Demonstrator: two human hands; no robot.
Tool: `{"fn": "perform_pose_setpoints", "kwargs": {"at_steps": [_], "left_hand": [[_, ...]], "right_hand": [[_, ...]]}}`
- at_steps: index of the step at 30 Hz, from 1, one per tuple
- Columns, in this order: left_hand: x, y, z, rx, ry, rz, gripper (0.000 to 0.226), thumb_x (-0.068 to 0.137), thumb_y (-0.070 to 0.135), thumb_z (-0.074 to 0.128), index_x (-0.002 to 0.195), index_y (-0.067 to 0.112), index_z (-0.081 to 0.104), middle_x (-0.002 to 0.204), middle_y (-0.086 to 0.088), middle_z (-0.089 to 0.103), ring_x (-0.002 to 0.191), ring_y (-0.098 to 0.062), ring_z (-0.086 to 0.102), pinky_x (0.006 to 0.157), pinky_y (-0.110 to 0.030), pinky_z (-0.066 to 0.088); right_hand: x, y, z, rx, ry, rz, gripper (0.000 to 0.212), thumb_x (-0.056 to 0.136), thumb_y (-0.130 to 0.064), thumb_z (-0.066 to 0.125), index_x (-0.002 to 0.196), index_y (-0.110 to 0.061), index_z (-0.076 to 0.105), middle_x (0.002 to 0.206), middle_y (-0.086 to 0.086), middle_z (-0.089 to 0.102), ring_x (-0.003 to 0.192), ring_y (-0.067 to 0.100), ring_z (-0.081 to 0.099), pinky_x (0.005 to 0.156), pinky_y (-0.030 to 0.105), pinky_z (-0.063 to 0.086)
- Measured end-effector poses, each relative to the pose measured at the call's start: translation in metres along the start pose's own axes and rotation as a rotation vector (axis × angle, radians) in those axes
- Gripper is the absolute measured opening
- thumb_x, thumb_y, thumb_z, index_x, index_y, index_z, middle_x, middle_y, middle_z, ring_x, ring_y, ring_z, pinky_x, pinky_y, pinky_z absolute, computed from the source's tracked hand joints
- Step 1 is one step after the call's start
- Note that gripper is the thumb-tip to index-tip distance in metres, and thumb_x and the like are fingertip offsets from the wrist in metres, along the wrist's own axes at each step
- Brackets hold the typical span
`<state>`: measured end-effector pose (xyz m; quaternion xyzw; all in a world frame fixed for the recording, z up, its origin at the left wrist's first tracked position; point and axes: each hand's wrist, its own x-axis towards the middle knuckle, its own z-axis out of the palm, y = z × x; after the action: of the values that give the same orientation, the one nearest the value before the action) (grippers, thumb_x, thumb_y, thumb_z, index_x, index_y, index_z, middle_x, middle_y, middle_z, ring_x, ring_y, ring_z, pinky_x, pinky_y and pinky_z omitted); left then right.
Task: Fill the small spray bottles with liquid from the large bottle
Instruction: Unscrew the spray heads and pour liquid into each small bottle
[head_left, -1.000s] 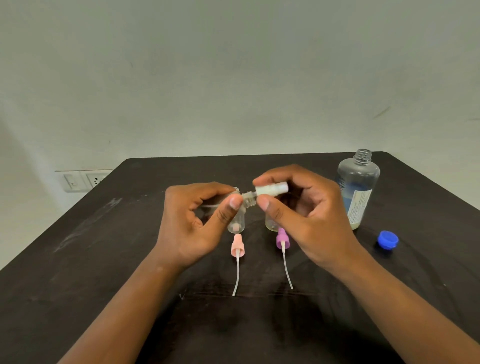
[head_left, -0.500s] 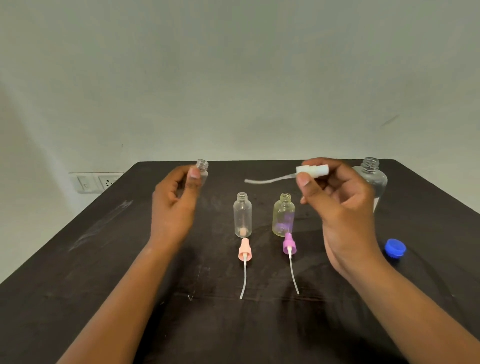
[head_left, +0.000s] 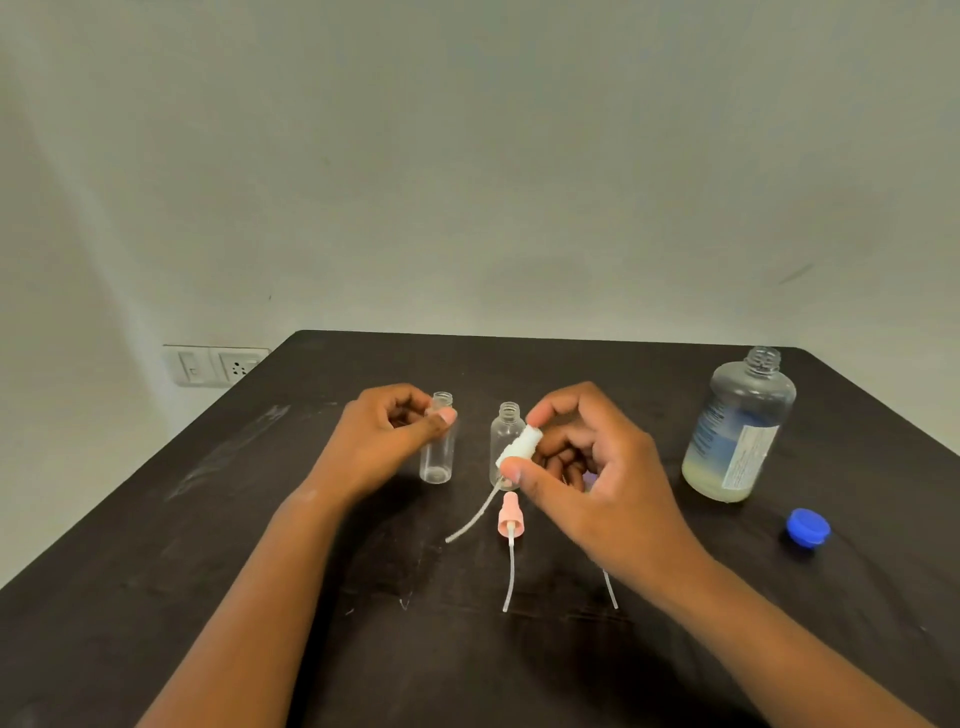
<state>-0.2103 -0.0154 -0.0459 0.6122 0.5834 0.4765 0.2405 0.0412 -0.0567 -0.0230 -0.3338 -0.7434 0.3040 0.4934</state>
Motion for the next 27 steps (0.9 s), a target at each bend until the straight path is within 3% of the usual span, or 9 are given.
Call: {"fn": "perform_pose_setpoints", "kwargs": {"at_steps": [7,10,13,15,17,22,27], "left_hand": [[0.002,0.0,-0.002,-0.019,-0.087,0.015,0.043,0.069,0.063,0.072,0.089,0.025,0.075,0.088,-0.002,0.077,0.089,-0.026,0.073,0.091,-0.051,0.058],[0.003,-0.002,-0.002,-0.049,-0.1,0.019,0.029,0.075,0.05,0.076,0.09,0.026,0.075,0.091,0.001,0.077,0.091,-0.021,0.073,0.088,-0.044,0.057],[0.004,-0.002,-0.002,-0.047,-0.107,0.006,0.002,0.09,0.023,0.076,0.092,0.023,0.075,0.092,0.005,0.077,0.088,-0.011,0.072,0.077,-0.029,0.049],[0.004,-0.001,-0.003,-0.045,-0.104,-0.002,0.005,0.091,0.017,0.075,0.09,0.022,0.075,0.09,0.006,0.078,0.084,-0.008,0.07,0.071,-0.025,0.046],[0.003,-0.001,-0.004,-0.05,-0.108,-0.009,0.002,0.089,0.021,0.075,0.09,0.023,0.075,0.089,0.007,0.078,0.085,-0.009,0.071,0.071,-0.026,0.047],[0.001,0.002,-0.004,-0.063,-0.101,-0.009,0.026,0.072,0.044,0.07,0.088,0.024,0.076,0.09,0.002,0.078,0.087,-0.018,0.071,0.071,-0.028,0.049],[0.003,0.001,-0.003,-0.052,-0.103,0.004,0.031,0.072,0.049,0.07,0.09,0.025,0.076,0.091,0.001,0.077,0.088,-0.019,0.071,0.07,-0.029,0.048]], "right_hand": [[0.009,-0.01,0.04,-0.301,-0.168,0.084,0.018,0.091,-0.027,0.08,0.103,-0.033,0.068,0.069,-0.006,0.07,0.059,0.005,0.063,0.057,0.018,0.048],[0.01,-0.009,0.058,-0.452,-0.221,0.115,0.017,0.091,-0.036,0.075,0.105,-0.031,0.066,0.074,-0.006,0.069,0.071,0.009,0.069,0.068,0.028,0.059],[0.013,-0.007,0.069,-0.56,-0.294,0.133,0.021,0.093,-0.039,0.071,0.11,-0.028,0.066,0.083,-0.005,0.069,0.081,0.016,0.07,0.076,0.038,0.062],[0.015,-0.005,0.074,-0.644,-0.333,0.126,0.026,0.095,-0.042,0.068,0.114,-0.024,0.068,0.09,-0.003,0.069,0.085,0.018,0.069,0.077,0.039,0.062],[0.016,-0.003,0.077,-0.691,-0.35,0.125,0.028,0.096,-0.043,0.066,0.115,-0.022,0.069,0.094,-0.002,0.069,0.089,0.02,0.068,0.078,0.039,0.061],[0.017,-0.001,0.081,-0.779,-0.362,0.101,0.03,0.099,-0.045,0.063,0.112,-0.019,0.07,0.095,0.001,0.069,0.089,0.021,0.068,0.074,0.038,0.058],[0.018,0.0,0.082,-0.815,-0.342,0.042,0.034,0.101,-0.051,0.061,0.108,-0.019,0.07,0.096,0.001,0.07,0.092,0.02,0.067,0.075,0.038,0.057]]}}
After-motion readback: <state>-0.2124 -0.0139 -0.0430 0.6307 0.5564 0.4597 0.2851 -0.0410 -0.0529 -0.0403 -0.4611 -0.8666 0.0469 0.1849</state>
